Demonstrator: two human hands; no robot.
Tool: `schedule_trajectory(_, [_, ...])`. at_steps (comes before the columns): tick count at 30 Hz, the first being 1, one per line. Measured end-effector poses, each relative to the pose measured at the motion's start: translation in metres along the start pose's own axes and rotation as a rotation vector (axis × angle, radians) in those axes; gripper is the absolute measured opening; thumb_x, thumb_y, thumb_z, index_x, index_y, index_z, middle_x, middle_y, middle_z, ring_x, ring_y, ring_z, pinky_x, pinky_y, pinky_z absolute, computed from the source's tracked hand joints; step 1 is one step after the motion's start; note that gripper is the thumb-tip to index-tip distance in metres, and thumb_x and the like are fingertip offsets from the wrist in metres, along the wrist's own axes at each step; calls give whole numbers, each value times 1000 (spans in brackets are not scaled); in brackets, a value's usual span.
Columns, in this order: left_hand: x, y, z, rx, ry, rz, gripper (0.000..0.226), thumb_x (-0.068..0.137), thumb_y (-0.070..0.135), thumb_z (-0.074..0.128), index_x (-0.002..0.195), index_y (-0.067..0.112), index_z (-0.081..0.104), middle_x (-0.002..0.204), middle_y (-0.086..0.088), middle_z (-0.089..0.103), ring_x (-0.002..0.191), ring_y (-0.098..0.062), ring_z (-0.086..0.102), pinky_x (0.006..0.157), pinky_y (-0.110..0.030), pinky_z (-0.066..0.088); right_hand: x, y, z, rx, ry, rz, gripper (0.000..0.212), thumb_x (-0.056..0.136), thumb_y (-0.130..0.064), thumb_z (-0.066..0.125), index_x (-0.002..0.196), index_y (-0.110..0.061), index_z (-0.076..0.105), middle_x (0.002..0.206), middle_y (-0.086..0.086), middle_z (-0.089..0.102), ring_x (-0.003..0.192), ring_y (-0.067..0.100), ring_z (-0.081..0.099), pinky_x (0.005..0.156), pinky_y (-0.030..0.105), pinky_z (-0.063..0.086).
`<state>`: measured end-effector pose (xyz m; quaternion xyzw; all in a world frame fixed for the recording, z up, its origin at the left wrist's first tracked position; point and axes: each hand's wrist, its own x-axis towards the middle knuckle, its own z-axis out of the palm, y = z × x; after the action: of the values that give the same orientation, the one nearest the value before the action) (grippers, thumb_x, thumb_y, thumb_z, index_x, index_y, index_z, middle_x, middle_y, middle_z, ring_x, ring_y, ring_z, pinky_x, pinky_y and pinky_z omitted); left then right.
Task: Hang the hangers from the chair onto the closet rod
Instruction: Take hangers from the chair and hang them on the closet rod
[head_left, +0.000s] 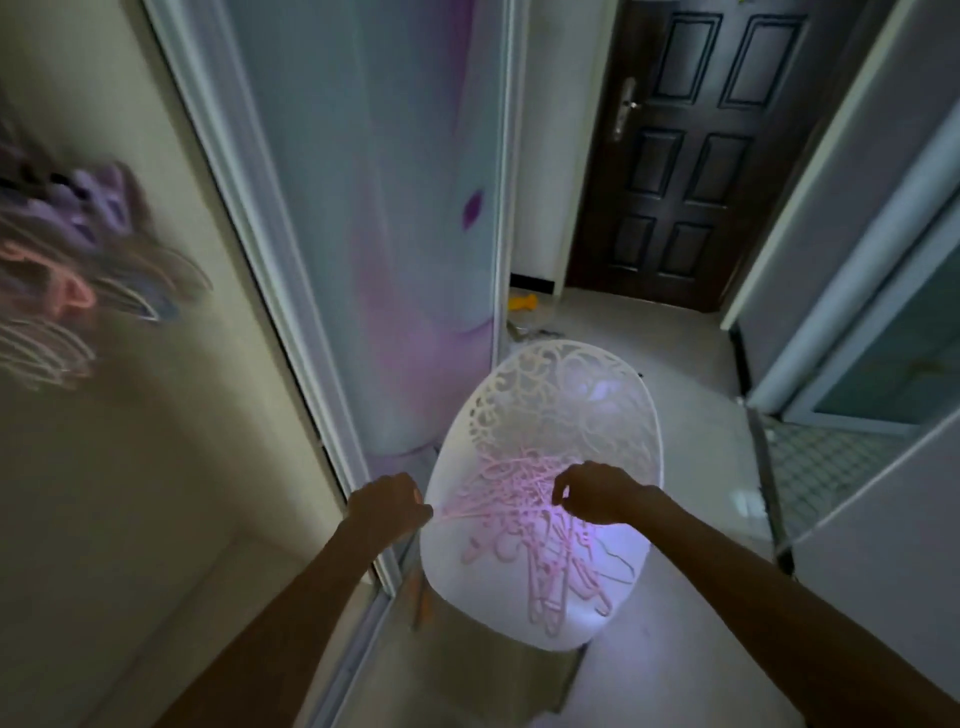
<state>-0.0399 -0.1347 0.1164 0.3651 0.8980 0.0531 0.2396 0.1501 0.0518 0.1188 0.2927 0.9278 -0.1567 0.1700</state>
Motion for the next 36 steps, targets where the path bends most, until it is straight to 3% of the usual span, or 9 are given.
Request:
schedule_trajectory(7, [63, 41, 58, 12, -195, -24, 39, 81, 38, 57, 115, 20, 63, 120, -2, 63, 108, -22, 60, 92, -28, 47, 18, 89, 48, 85, -122, 160, 25, 91, -22, 49, 109, -26, 65, 122, 1, 60, 118, 21, 53, 94, 30, 42])
schedule_trajectory(15, [180, 33, 118, -1, -498, -40, 38, 91, 28, 52, 125, 11, 59, 137, -5, 53, 123, -19, 51, 101, -25, 40, 104, 147, 101, 149, -198, 277, 29, 93, -23, 44, 115, -29, 62, 128, 3, 54, 118, 23, 52, 93, 29, 40])
schedule_trajectory(22, [260, 15, 172, -10, -454, -88, 51, 91, 31, 52, 139, 19, 39, 146, -8, 39, 131, -23, 43, 106, -28, 34, 169, 183, 169, 276, -179, 431, 32, 93, -23, 43, 124, -27, 53, 126, 2, 58, 116, 22, 54, 91, 29, 42])
schedule_trajectory(28, [318, -2, 225, 38, -314, -45, 59, 90, 16, 52, 144, 10, 30, 149, -10, 33, 135, -26, 37, 112, -32, 29, 216, 197, 224, 197, -94, 460, 71, 88, -39, 54, 145, -14, 19, 143, 7, 35, 128, 25, 39, 101, 35, 37])
schedule_trajectory(33, [346, -16, 260, 132, -111, 25, 62, 79, -3, 56, 138, -6, 38, 142, -24, 40, 127, -38, 46, 99, -47, 46, 244, 187, 268, 184, -95, 515, 124, 66, -67, 66, 149, -6, -4, 157, 11, 9, 144, 26, 14, 115, 41, 20])
schedule_trajectory(34, [350, -20, 271, 146, -94, 54, 65, 75, -2, 60, 136, -10, 39, 139, -28, 43, 124, -42, 48, 95, -51, 48, 246, 186, 276, 173, -93, 520, 129, 64, -69, 66, 148, -6, -8, 158, 12, 3, 145, 26, 10, 116, 41, 16])
schedule_trajectory(36, [359, -21, 286, 132, -178, 5, 81, 79, 12, 68, 144, -7, 23, 147, -23, 33, 134, -37, 37, 106, -45, 39, 251, 189, 289, 127, -68, 514, 131, 64, -70, 66, 147, -4, -11, 158, 13, 1, 145, 27, 9, 117, 42, 14])
